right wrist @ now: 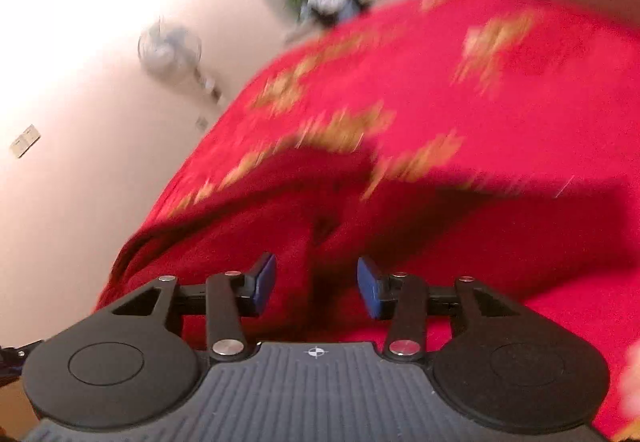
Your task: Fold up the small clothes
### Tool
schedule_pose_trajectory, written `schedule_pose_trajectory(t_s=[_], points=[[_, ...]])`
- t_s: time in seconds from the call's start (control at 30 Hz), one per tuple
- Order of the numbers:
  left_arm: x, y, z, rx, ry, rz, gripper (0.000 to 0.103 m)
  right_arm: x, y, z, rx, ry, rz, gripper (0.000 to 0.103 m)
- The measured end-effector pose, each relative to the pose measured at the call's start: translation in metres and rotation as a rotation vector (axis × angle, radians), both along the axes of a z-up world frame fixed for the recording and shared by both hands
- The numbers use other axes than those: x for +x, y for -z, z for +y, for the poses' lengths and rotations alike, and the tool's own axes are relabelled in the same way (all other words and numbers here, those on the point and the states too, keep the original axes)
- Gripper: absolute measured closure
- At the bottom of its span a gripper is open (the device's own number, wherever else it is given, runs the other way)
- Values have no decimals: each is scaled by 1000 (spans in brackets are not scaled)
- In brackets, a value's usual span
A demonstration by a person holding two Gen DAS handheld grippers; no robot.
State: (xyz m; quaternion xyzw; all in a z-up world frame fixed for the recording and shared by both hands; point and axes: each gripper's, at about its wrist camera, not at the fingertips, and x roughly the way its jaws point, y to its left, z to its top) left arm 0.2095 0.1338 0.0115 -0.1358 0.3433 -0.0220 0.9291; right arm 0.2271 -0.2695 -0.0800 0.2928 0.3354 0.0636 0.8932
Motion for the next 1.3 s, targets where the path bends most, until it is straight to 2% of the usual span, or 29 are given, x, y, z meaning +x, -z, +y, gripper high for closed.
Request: schedule_pose_trajectory(t_s=[0.07,0.1,0.13,0.17,0.3,0.37,0.47,0.53,0.6,0.67,0.73,0.83,0.87,0.9,1.0,1.07,1.1,1.2,1.3], points=[[-3,0,5,10,0,-2,82,13,8,-5,52,21,31,57],[-4,0,8,12,-2,-2,82,14,9,-5,73,35,38,66],[-5,1,13,12,-6,-3,82,15,8,-5,76,43,37,84],[-6,1,17,13,-11,-2,82,13,4,-1,51,53,26,90],[-10,1,35,4,-41,1,82,-23,-34,22,-39,-12,-104,95],[-15,-1,45,-4,-54,-2,82,-55,-58,36,-107,-66,-174,96],[-24,-5,57,-4,-69,-12,82,-117,-87,71,-157,-208,-286,98],[-30,-6,67,-11,-76,-13,82,-156,-94,100,-171,-320,-319,100],[-36,-6,75,-18,-82,-11,82,-184,-87,133,-175,-430,-321,101],[-40,-5,83,-25,-87,-1,82,-204,-74,164,-167,-503,-294,101],[-43,-2,89,-42,-84,17,82,-212,-58,191,-230,-553,-282,101],[-43,10,95,-97,-49,77,82,-204,-44,212,-281,-539,-253,101],[-42,16,96,-132,-28,111,79,-200,-40,212,-287,-527,-236,100],[-40,22,96,-168,-9,142,70,-197,-40,210,-288,-517,-224,96],[-33,41,91,-283,56,247,60,-188,-41,191,-260,-491,-203,94],[-26,50,83,-317,90,295,57,-185,-42,176,-235,-471,-210,83],[-23,54,78,-323,100,310,57,-182,-44,164,-222,-447,-218,76],[-13,63,61,-304,110,349,56,-167,-48,126,-160,-372,-234,72],[-3,73,46,-288,107,390,55,-143,-54,83,-158,-247,-225,64]])
